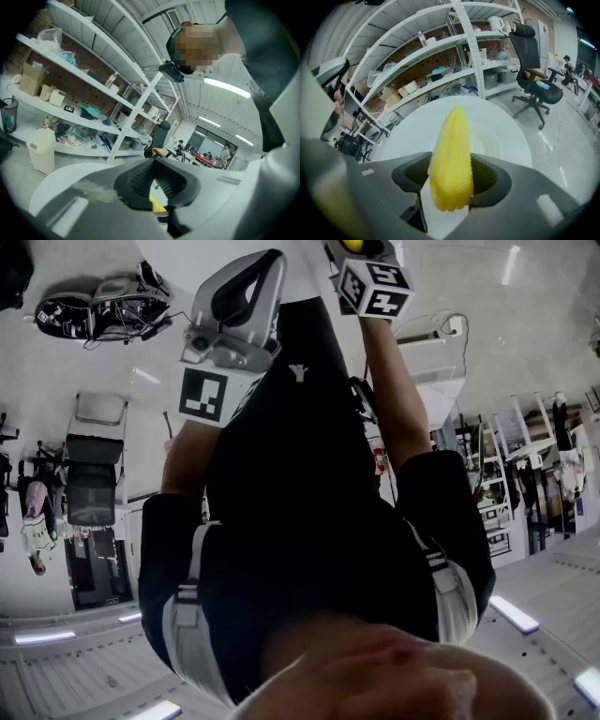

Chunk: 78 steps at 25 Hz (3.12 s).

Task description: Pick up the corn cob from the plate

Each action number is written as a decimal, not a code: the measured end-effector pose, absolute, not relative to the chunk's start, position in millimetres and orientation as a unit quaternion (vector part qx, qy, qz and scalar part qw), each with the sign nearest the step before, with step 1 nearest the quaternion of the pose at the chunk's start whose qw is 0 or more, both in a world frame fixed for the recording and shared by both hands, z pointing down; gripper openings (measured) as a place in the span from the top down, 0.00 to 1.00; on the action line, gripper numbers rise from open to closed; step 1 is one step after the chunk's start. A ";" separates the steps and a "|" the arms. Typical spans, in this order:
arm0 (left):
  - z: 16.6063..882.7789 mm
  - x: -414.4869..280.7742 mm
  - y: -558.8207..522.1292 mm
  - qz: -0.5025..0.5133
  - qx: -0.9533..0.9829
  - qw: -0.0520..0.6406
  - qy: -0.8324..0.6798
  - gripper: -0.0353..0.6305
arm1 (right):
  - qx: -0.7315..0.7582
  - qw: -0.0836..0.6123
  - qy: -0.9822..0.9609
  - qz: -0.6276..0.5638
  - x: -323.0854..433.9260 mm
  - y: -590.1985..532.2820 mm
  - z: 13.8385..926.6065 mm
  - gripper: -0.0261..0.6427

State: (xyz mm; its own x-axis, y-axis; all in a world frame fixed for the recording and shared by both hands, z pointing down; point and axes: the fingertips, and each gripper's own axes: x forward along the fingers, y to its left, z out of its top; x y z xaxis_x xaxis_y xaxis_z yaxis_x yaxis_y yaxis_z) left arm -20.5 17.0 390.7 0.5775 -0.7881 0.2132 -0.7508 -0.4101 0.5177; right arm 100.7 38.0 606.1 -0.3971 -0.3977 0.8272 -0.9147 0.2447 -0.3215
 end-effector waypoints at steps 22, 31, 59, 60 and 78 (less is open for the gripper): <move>300.4 -29.7 31.5 -0.066 0.859 0.232 -0.453 0.94 | 0.470 0.271 -0.750 0.379 88.1 45.1 522.6 0.57; 264.0 -35.1 40.9 -0.080 0.863 0.204 -0.456 0.94 | 0.469 0.266 -0.760 0.363 82.8 53.4 495.3 0.57; 170.9 -38.3 53.5 -0.112 0.877 0.117 -0.453 0.94 | 0.495 0.194 -0.791 0.303 85.3 52.7 376.3 0.57; 168.8 -39.3 54.9 -0.114 0.877 0.115 -0.453 0.94 | 0.497 0.191 -0.792 0.300 84.4 53.1 371.6 0.57; 148.0 -50.8 68.9 -0.125 0.873 0.095 -0.461 0.94 | 0.507 0.123 -0.819 0.238 80.0 62.5 279.1 0.57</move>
